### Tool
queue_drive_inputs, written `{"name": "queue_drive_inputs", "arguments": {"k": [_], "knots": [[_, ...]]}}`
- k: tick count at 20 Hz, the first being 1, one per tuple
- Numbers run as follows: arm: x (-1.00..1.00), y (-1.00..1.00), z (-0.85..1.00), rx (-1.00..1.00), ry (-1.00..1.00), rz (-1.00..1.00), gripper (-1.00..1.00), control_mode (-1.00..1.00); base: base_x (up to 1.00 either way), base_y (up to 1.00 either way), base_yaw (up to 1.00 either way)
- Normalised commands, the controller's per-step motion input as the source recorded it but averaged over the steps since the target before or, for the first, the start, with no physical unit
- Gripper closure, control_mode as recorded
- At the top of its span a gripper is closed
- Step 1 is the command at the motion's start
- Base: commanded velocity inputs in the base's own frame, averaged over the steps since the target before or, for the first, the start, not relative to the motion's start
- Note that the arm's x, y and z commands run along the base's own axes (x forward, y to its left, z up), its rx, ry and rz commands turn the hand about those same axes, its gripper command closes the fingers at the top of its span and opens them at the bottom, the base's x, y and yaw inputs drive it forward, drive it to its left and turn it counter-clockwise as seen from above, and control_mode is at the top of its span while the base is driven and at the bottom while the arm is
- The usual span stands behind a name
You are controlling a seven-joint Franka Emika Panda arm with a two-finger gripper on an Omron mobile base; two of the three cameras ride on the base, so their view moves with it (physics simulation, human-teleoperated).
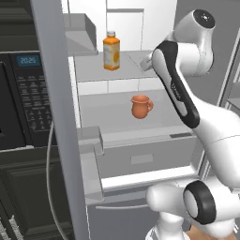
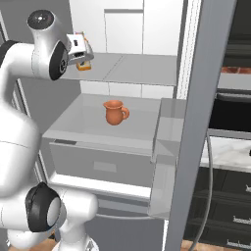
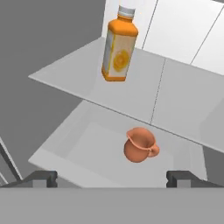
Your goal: Place the mayonnaise and condiment bottle from the counter to the top shelf of the fridge. If the existing items in the fridge are on the top shelf, move them to other shelves.
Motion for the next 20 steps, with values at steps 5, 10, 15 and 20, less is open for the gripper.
{"name": "queue_drive_inputs", "arguments": {"k": [5,10,15,20], "knots": [[0.40,0.41,-0.24,0.22,-0.12,0.00,-1.00,-1.00,0.00,0.00,0.00],[0.71,0.34,-0.02,0.12,-0.07,-0.03,-1.00,-1.00,0.00,0.00,0.00],[0.66,0.08,0.00,0.00,0.00,-0.01,-1.00,-1.00,0.00,0.00,0.00],[0.45,0.00,0.00,0.00,0.00,0.00,-1.00,-1.00,0.00,0.00,0.00]]}}
